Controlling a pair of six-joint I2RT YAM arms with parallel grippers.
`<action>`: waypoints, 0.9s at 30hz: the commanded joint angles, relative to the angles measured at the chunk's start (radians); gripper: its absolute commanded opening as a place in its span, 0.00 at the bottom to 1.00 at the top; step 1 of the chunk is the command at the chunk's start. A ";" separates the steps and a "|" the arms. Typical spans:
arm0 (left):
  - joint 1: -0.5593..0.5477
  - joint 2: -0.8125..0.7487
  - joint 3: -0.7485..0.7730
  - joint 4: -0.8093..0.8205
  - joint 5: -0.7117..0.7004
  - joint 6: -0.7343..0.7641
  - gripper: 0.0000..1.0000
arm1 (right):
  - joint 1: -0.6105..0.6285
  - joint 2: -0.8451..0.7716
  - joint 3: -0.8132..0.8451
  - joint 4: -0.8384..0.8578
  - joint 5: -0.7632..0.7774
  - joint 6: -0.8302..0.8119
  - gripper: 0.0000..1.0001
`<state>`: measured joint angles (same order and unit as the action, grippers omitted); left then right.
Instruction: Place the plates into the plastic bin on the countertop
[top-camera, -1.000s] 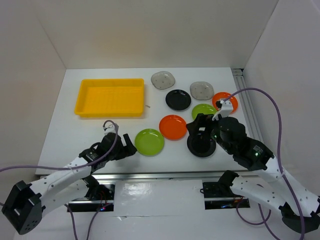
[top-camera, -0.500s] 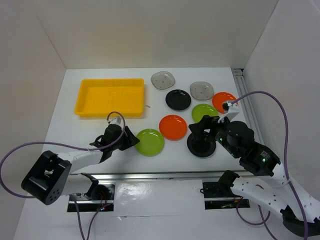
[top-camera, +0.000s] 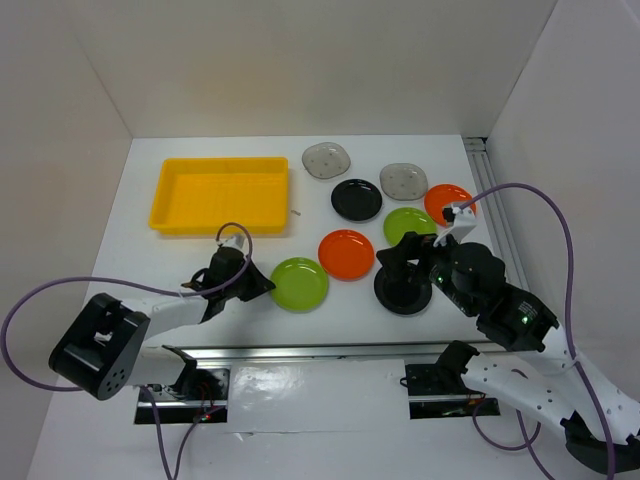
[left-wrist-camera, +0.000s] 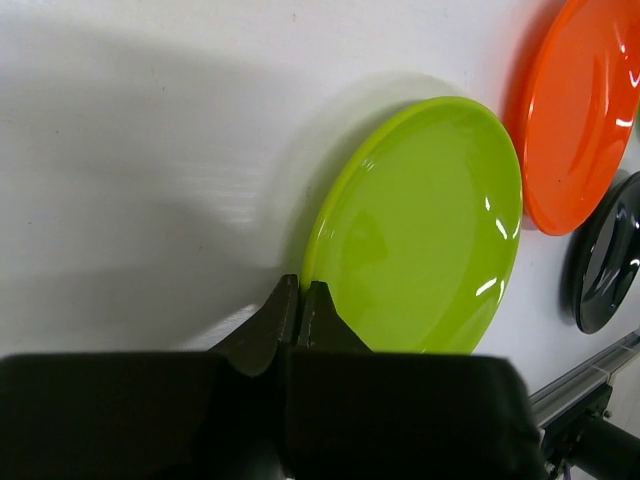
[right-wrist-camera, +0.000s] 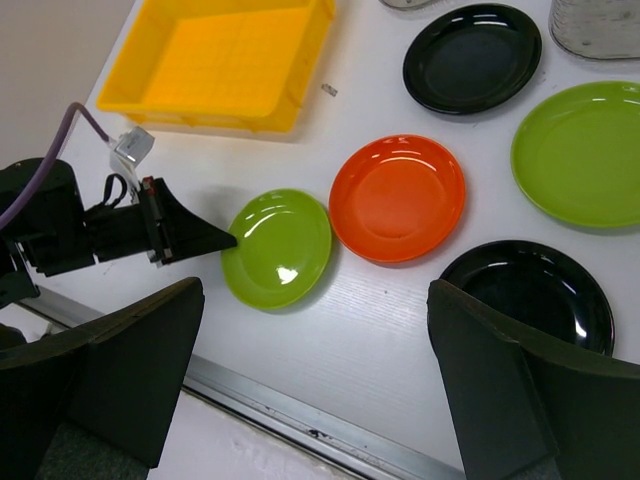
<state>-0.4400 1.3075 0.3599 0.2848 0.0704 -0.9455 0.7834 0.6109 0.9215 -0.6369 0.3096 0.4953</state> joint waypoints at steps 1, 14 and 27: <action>0.007 -0.008 0.011 -0.145 -0.047 0.048 0.00 | 0.007 0.003 -0.012 0.043 -0.003 -0.008 1.00; 0.171 -0.271 0.463 -0.555 -0.156 -0.031 0.00 | 0.007 0.003 -0.012 0.054 -0.003 -0.008 1.00; 0.449 0.322 0.882 -0.457 -0.262 -0.075 0.00 | 0.007 -0.010 -0.072 0.126 -0.012 -0.029 1.00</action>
<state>-0.0193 1.5467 1.1599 -0.2214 -0.1860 -1.0237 0.7830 0.6086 0.8669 -0.5781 0.3019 0.4839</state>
